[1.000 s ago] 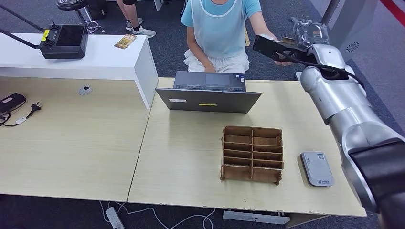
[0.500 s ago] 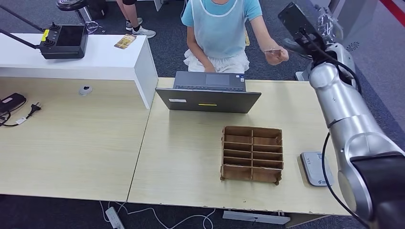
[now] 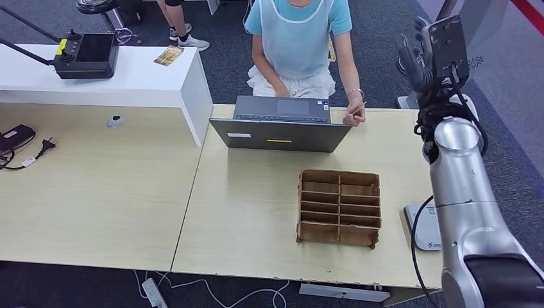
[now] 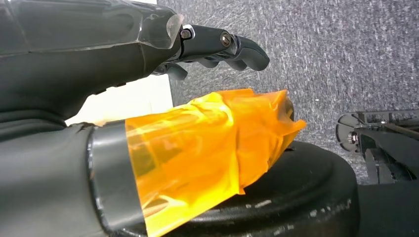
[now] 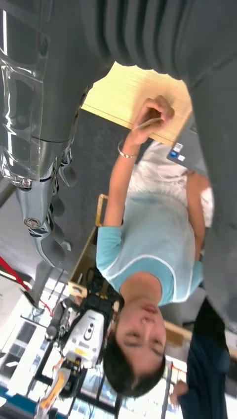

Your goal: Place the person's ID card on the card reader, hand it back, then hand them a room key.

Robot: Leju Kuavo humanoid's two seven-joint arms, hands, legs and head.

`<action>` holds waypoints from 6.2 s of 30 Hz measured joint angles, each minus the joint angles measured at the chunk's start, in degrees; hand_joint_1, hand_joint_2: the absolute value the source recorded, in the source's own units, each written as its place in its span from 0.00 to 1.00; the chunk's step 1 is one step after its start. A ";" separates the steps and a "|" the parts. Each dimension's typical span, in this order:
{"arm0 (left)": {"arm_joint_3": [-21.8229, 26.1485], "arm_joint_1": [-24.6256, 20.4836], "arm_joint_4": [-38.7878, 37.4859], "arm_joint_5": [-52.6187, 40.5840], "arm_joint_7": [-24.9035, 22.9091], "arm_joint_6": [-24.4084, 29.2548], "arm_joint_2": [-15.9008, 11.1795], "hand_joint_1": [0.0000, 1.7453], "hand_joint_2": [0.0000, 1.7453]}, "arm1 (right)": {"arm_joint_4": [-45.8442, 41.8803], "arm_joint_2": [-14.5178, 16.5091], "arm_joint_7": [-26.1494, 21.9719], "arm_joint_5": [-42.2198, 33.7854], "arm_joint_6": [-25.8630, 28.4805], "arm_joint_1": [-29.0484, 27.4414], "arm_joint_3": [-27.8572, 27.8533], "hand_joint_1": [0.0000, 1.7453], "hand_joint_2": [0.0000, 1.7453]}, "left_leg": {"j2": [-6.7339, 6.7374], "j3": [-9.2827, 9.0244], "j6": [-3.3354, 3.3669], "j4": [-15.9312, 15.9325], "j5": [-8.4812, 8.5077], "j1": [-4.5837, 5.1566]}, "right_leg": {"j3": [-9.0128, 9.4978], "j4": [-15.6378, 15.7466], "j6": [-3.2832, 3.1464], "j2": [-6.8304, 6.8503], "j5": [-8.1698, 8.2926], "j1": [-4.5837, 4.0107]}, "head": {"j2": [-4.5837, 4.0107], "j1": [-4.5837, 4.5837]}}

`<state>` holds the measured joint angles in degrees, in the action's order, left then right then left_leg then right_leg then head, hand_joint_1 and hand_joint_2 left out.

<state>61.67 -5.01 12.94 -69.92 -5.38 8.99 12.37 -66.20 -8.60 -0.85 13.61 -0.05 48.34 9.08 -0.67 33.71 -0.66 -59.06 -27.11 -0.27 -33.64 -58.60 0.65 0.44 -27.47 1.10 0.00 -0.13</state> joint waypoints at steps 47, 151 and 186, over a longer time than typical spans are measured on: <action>5.43 0.75 0.00 4.44 1.06 1.64 0.76 0.00 0.00 | -49.59 -7.35 -15.46 15.35 9.41 -58.07 -6.01 0.00 1.00 | 0.07 -0.01 0.08 0.05 -0.14 0.01 | 0.02 0.02 0.06 -0.05 -0.13 0.01 | 0.00 -0.01; 5.43 0.59 0.00 2.03 -0.79 0.39 0.15 0.00 0.00 | -38.25 -14.23 13.92 59.99 7.07 -54.59 12.73 0.20 1.00 | 0.06 0.00 0.10 0.05 -0.15 0.02 | 0.02 0.02 0.06 -0.04 -0.13 0.01 | 0.00 -0.01; 5.43 0.55 0.00 2.23 -0.59 0.39 0.17 0.00 0.00 | -32.49 -11.45 13.35 59.88 6.06 -50.45 14.41 0.38 1.00 | 0.06 0.00 0.10 0.05 -0.15 0.02 | 0.02 0.02 0.06 -0.04 -0.13 0.01 | 0.00 -0.01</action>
<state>67.10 -4.46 12.94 -67.70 -5.97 9.38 12.55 -98.69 -20.05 12.50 73.49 6.01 -2.11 23.49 -0.61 33.71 -0.55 -59.01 -27.26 -0.25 -33.62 -58.58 0.71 0.40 -27.61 1.11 0.00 -0.13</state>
